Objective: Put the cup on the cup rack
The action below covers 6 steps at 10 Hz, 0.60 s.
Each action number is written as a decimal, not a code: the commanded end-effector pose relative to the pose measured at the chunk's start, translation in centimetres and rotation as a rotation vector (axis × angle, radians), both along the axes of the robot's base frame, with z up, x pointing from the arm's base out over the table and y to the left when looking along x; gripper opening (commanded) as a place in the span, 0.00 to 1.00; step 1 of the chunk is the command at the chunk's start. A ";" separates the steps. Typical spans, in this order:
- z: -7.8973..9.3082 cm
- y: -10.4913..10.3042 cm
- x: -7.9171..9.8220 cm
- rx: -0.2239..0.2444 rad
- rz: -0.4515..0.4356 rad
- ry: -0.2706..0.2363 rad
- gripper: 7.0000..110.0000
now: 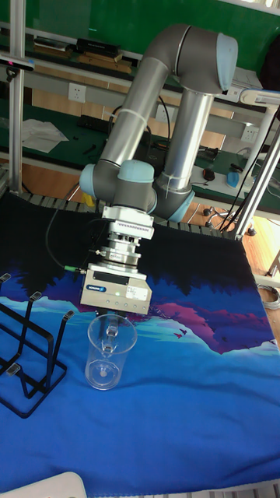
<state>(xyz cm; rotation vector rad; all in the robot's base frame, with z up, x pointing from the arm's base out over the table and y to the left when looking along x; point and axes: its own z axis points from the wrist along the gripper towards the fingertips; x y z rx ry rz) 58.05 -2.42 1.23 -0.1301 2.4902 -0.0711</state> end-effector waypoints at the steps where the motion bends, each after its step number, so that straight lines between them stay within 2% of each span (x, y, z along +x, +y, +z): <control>1: 0.9 0.6 0.0 0.049 -0.012 -0.028 0.15; 2: 1.4 1.1 0.3 0.056 0.009 -0.048 0.15; 4: 1.3 2.0 0.2 0.063 0.062 -0.054 0.15; 5: 1.3 2.0 0.2 0.059 0.068 -0.055 0.36; 6: 1.3 1.9 0.3 0.047 0.081 -0.056 0.36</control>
